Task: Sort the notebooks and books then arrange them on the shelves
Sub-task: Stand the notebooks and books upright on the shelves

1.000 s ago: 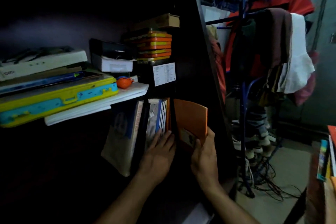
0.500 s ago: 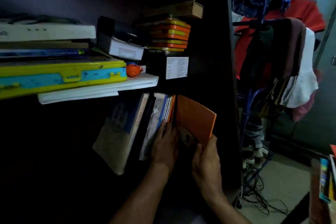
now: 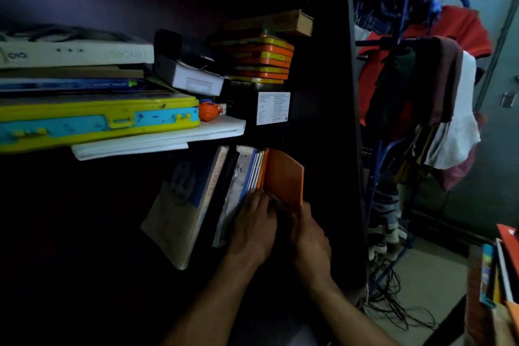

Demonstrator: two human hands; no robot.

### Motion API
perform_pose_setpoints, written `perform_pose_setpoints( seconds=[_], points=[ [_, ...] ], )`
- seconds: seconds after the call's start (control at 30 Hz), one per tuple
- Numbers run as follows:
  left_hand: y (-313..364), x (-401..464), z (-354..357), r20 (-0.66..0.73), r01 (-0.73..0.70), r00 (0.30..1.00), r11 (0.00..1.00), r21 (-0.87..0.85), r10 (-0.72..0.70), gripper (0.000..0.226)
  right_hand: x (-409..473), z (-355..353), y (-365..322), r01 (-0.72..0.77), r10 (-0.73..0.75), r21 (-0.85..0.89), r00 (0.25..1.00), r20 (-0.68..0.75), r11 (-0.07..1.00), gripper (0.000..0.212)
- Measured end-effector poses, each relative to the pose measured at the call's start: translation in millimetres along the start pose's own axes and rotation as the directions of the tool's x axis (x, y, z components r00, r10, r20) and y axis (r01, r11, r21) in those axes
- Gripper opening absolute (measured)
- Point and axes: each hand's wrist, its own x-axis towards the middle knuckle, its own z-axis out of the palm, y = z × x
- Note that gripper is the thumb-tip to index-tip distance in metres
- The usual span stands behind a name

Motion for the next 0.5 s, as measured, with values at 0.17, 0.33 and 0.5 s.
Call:
perform_pose_setpoints(
  seconds=[0.17,0.33,0.5],
  points=[
    [-20.6,-51.0,-54.2,-0.435,-0.027,0.899,0.987,-0.160,-0.045,0.051,7.1,-4.3,-5.4,-0.029,0.027,0.029,0.997,0.075,0.999,0.021],
    [-84.8,-104.0,-63.5,-0.079,0.481,0.752,0.626,-0.613,-0.655,0.087,4.5,-3.4,-12.8,0.014,-0.031,0.186,0.995,0.092,0.983,0.045],
    [-89.5,-98.9,-53.8,0.343,0.581,0.785,0.421,-0.696,-0.515,0.084,24.1,30.2,-25.8,0.032,-0.034,0.266,0.999,0.003,0.963,0.018]
  ],
)
